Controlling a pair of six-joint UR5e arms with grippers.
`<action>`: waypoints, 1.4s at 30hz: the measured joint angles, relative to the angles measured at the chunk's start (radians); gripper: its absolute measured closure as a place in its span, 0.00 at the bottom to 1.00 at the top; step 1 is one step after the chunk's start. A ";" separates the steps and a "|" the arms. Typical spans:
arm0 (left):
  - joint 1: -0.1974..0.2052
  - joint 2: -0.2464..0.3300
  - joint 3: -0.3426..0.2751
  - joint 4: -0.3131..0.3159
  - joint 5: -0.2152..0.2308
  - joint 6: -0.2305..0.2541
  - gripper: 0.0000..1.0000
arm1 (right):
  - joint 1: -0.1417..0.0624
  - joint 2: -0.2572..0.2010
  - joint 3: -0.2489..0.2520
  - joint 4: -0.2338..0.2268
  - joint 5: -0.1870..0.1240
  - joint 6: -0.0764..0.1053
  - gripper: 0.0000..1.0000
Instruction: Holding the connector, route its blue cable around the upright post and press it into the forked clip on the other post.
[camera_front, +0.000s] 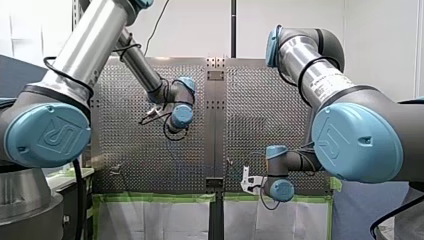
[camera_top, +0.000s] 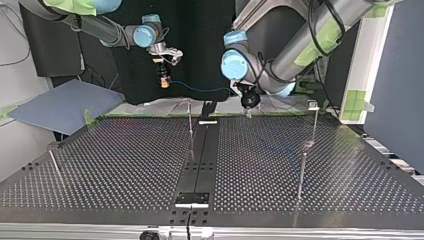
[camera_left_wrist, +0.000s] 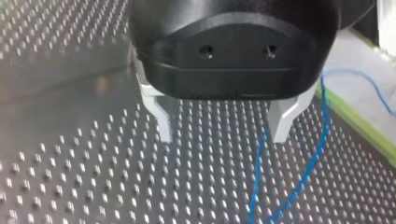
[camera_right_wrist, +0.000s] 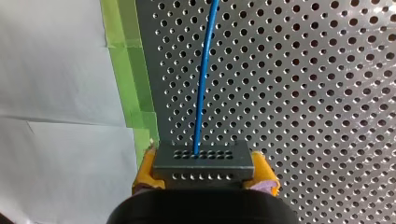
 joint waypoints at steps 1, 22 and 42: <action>-0.006 0.001 0.000 -0.005 0.004 -0.005 0.00 | 0.000 0.000 0.000 0.000 0.000 0.000 1.00; 0.061 0.001 0.007 0.016 -0.106 0.068 0.00 | 0.002 0.000 0.000 0.003 0.000 -0.002 1.00; 0.089 0.001 0.016 0.022 -0.071 0.106 0.00 | 0.002 0.000 0.000 0.000 0.000 -0.004 1.00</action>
